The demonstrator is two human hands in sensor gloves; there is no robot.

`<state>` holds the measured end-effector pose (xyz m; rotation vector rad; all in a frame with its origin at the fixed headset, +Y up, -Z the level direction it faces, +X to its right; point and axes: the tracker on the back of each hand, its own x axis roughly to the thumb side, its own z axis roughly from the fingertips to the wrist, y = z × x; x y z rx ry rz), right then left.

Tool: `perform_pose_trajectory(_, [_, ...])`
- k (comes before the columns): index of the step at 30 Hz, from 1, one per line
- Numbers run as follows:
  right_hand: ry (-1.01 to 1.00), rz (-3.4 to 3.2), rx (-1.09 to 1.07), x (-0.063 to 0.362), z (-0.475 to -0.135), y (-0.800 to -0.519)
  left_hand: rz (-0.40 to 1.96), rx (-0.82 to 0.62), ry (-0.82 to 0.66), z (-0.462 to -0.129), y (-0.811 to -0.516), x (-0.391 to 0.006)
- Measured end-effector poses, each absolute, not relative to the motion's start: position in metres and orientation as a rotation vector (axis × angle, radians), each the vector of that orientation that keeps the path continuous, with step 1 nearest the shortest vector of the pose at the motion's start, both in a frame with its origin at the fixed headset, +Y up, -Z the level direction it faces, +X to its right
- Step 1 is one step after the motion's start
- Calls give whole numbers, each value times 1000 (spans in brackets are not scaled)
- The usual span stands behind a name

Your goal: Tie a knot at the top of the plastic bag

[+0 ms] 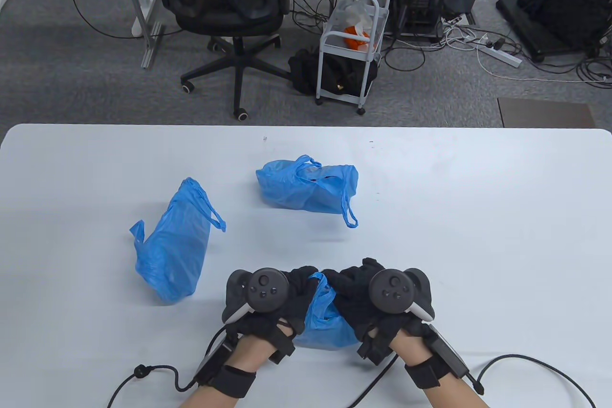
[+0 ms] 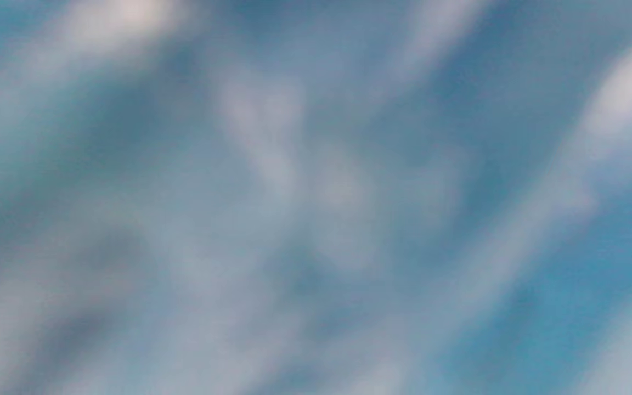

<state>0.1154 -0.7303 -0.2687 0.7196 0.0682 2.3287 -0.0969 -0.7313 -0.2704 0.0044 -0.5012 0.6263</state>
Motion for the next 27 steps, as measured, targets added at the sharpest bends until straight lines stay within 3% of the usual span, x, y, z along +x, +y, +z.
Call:
perform_pose_trajectory(7, [222,2219,805,114,-272,-737,600,35,-501,-269,-728,-99])
perform_pose_trajectory(27, [302,2228,830,111,-273,-738,576,-8,-563,-266,-731,-86])
